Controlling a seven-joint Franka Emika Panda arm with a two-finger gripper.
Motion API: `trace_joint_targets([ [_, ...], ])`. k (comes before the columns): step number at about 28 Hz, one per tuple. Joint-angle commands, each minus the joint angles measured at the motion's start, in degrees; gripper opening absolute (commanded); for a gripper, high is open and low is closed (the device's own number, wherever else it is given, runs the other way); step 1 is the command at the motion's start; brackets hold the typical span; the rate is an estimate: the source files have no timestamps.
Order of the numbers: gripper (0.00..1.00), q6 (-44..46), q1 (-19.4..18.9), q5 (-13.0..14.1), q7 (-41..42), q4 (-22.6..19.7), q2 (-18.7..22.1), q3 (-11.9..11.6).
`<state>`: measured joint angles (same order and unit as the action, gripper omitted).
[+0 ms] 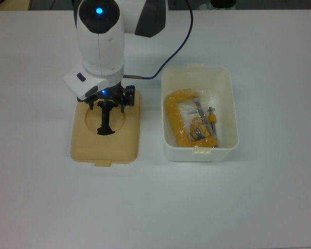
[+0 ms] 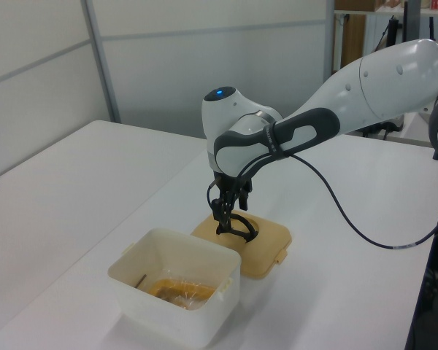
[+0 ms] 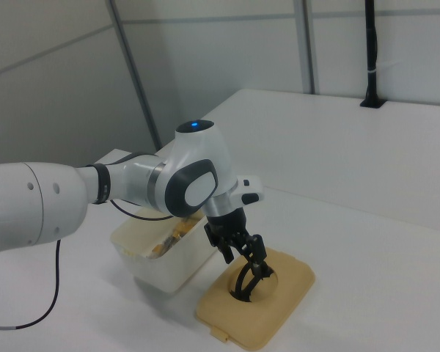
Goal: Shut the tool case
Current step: 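Close the gripper on the black handle of the beige lid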
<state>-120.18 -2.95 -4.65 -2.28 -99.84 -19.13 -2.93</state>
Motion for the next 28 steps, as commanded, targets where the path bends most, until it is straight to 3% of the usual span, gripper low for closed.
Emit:
trace_joint_targets([
  [1, 0.54, -1.73, 0.58, 0.25, -1.41, -2.12, 0.85, 0.11],
  [7, 0.11, -1.73, 0.75, 0.25, -1.41, -2.12, 0.50, 0.11],
  [10, 0.00, -1.81, 1.28, 0.17, -1.41, -2.03, 0.32, 0.20],
  [22, 0.00, -1.73, 2.25, 0.16, -1.76, -1.50, 0.50, 1.43],
  [28, 0.00, 0.72, 3.12, 0.43, -0.97, -0.62, 3.56, 1.52],
])
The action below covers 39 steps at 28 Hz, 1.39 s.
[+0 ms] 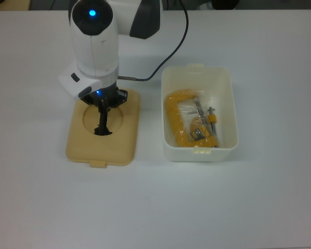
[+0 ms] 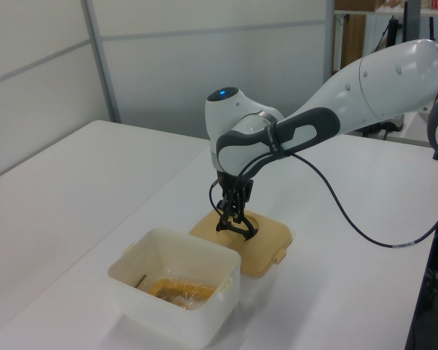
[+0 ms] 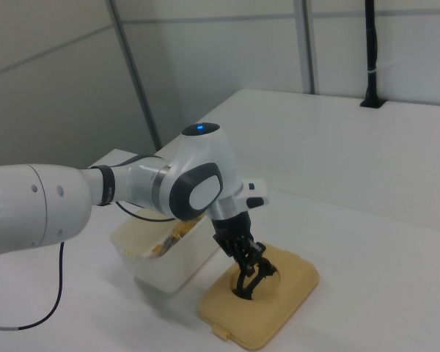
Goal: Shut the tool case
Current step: 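Lift the beige lid and carry it over the white box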
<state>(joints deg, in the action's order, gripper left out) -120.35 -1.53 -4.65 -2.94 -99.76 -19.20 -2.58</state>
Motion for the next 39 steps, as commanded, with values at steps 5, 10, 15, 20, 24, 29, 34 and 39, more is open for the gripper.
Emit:
trace_joint_targets([
  [5, 0.00, 6.34, 1.71, 0.60, 0.74, 0.53, 6.28, 1.17],
  [10, 0.00, 10.92, 1.62, 2.53, 1.70, 2.03, 9.26, 1.09],
  [15, 0.00, 15.31, 1.62, 4.82, 4.34, 3.78, 12.25, 1.09],
  [20, 0.00, 17.87, 1.27, 5.70, 4.87, 5.72, 13.22, 1.09],
  [24, 0.00, 17.61, 0.39, 5.61, 4.34, 6.16, 13.22, 1.87],
  [29, 0.00, 17.08, -0.75, 5.53, 2.07, 6.42, 13.14, 4.42],
  [34, 0.00, 16.99, -1.36, 6.14, -0.22, 6.60, 13.14, 6.79],
  [39, 0.00, 15.32, -2.94, 6.14, -3.20, 7.99, 12.44, 8.38],
])
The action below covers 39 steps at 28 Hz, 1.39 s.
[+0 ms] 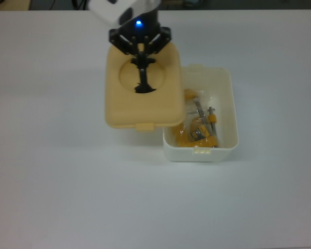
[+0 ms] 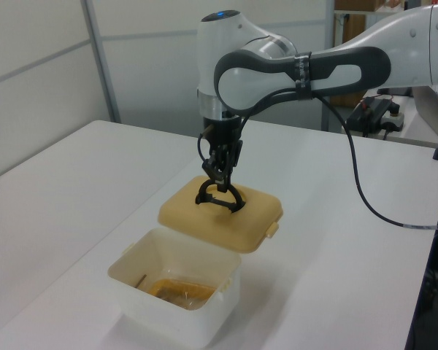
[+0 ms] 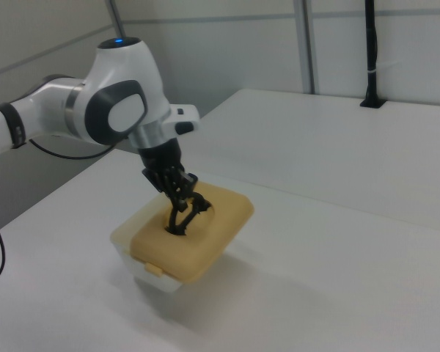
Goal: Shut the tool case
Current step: 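Lift the beige lid and carry it over the white box, then lower the lid onto the box rim and press it down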
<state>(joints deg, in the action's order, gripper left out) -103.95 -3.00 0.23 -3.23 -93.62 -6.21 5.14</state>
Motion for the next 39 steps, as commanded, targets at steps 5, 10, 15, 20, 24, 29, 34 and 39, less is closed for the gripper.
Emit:
trace_joint_targets([
  [5, 0.00, -1.52, -4.47, 1.18, -5.64, 4.31, -2.74, 0.66],
  [10, 0.00, -2.48, -7.80, 0.92, -8.36, 5.81, -4.42, 0.58],
  [15, 0.00, -4.86, -10.27, 0.74, -10.92, 6.17, -6.00, 0.40],
  [20, 0.00, -4.86, -10.71, 0.74, -11.27, 6.52, -6.62, 0.31],
  [24, 0.00, -5.04, -11.68, 0.65, -12.15, 6.52, -7.41, -0.04],
  [29, 0.00, -5.48, -11.68, 0.65, -12.42, 6.52, -8.03, -0.39],
  [34, 0.56, -5.56, -11.86, 0.21, -12.50, 6.52, -8.29, -1.01],
  [39, 1.00, -5.56, -12.65, -3.48, -13.12, 6.43, -8.38, -0.83],
])
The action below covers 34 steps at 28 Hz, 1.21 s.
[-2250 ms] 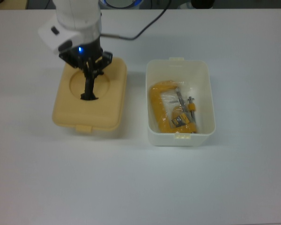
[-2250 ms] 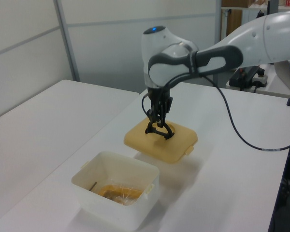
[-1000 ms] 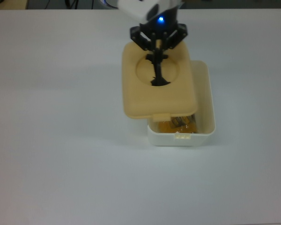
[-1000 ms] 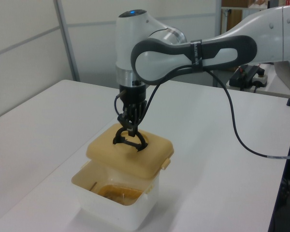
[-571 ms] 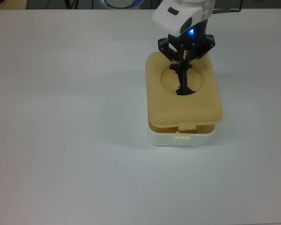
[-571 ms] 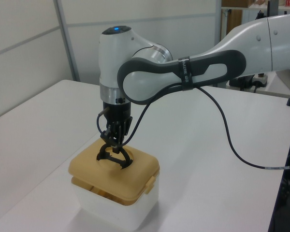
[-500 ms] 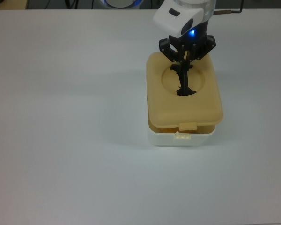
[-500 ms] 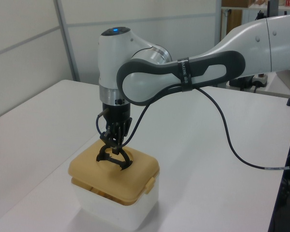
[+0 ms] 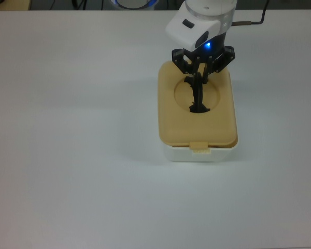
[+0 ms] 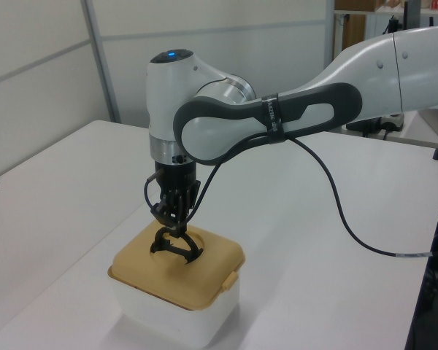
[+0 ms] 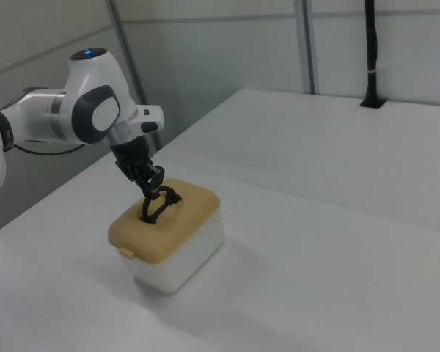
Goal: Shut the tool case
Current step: 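Open the gripper, release the handle and raise the gripper away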
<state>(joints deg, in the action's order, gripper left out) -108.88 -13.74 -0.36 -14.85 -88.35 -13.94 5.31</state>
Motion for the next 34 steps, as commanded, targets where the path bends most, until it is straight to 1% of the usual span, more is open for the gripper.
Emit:
trace_joint_targets([
  [1, 1.00, -0.63, -1.99, -3.16, -1.58, 1.17, -0.65, -1.00],
  [13, 1.00, -0.10, -1.90, -3.25, -1.06, 1.25, -0.21, -1.09],
  [19, 1.00, 2.53, -1.11, -2.46, -0.18, 1.25, 1.81, -1.70],
  [20, 1.00, 4.27, -1.02, -2.20, 0.87, 1.34, 2.16, -2.66],
  [24, 1.00, 7.80, -1.02, -1.23, 2.72, 1.26, 3.31, -4.69],
  [25, 1.00, 9.20, -1.02, -1.14, 3.68, 1.25, 3.74, -5.74],
  [29, 1.00, 12.02, -1.02, -1.05, 5.35, 1.17, 4.98, -8.20],
  [30, 1.00, 13.42, -1.02, -0.88, 6.92, 1.17, 5.50, -9.86],
  [34, 1.00, 14.31, -0.93, -0.35, 9.92, 1.08, 6.20, -12.86],
])
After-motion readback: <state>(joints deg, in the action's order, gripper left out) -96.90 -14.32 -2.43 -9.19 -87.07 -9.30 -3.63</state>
